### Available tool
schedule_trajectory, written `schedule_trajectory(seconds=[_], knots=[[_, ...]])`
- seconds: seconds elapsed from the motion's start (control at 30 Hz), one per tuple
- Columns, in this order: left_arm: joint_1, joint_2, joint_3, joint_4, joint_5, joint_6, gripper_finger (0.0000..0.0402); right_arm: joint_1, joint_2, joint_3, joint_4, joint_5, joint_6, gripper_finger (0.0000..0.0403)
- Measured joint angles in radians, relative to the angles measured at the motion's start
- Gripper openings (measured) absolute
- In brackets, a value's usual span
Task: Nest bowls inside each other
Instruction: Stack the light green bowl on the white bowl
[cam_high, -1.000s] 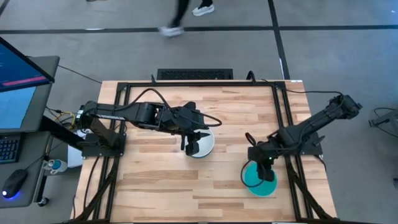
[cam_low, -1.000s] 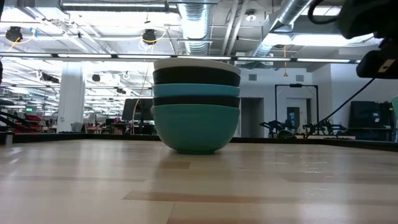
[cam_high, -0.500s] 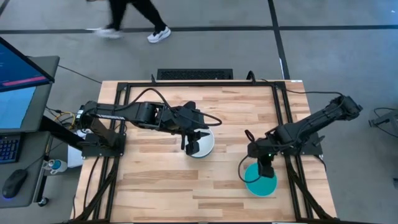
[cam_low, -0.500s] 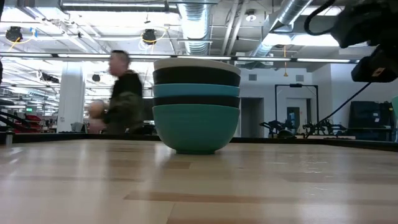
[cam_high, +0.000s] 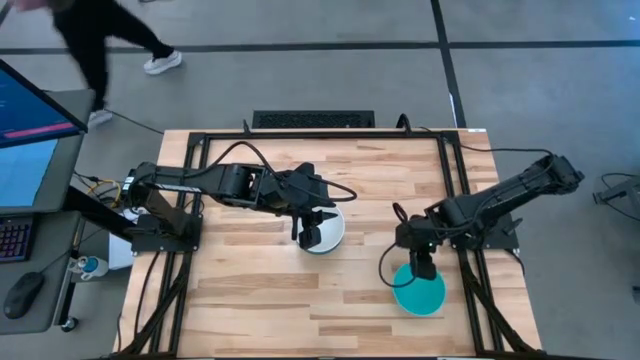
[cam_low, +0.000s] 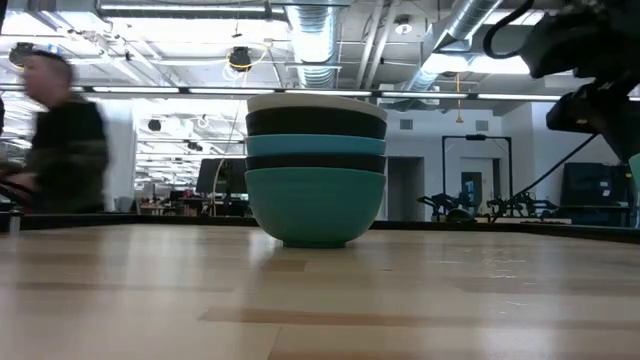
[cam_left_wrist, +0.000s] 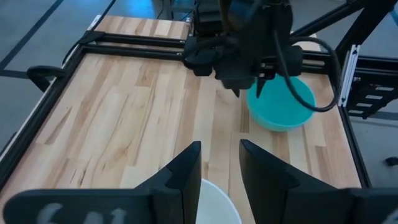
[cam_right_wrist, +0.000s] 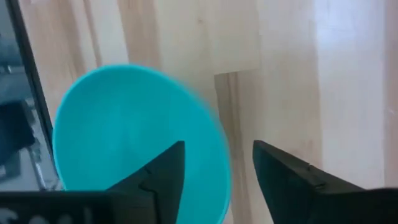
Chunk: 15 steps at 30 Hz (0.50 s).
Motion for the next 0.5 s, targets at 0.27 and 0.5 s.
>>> schedule_trajectory(seconds=[0.27,0.5], knots=[[0.0,0.0,0.0,-0.002,-0.003,0.005,0.01,0.061,0.0,-0.002,-0.006,0.107,-0.032,0.021],[0.0,0.0,0.0,-0.003,-0.005,0.006,0.01,0.072,0.001,-0.062,0.012,0.104,-0.028,0.0209]])
